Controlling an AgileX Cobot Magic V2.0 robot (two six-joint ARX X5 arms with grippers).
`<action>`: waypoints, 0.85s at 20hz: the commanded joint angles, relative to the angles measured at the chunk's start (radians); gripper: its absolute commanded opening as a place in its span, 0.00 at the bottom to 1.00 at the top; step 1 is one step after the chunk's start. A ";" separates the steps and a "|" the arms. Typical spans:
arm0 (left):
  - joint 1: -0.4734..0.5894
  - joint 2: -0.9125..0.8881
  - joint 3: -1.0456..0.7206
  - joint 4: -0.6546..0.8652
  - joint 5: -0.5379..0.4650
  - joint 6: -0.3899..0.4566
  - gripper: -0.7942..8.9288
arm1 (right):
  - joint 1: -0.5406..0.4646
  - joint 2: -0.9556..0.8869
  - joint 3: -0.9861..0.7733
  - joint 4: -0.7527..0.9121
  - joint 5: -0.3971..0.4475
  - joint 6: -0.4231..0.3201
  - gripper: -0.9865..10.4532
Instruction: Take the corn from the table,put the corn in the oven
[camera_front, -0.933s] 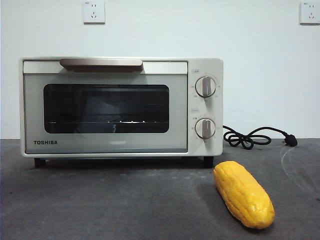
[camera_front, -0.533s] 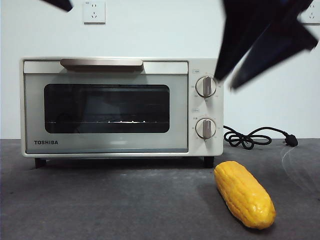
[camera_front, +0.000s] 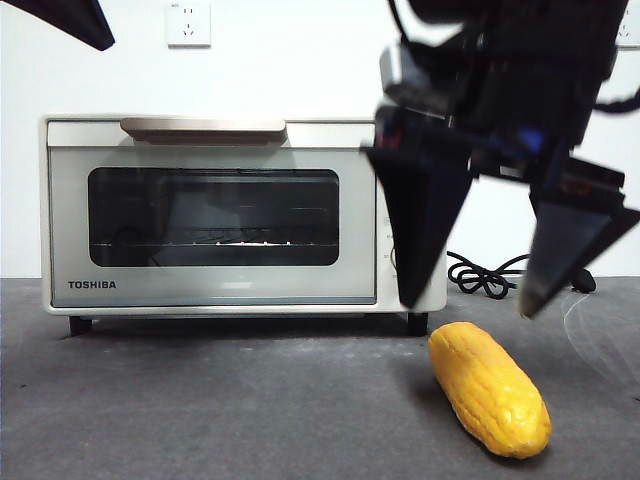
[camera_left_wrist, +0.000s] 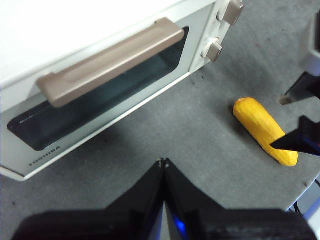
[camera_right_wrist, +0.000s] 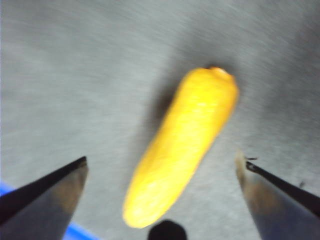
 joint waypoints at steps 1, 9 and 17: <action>-0.002 0.003 -0.002 -0.009 -0.001 0.013 0.08 | 0.004 0.047 -0.001 0.005 0.008 0.011 0.53; -0.002 0.003 -0.002 -0.031 -0.001 0.013 0.08 | 0.003 0.134 -0.001 0.032 0.008 0.018 0.52; -0.002 0.003 -0.002 -0.048 -0.001 0.013 0.08 | 0.004 0.178 0.002 0.036 0.029 0.016 0.07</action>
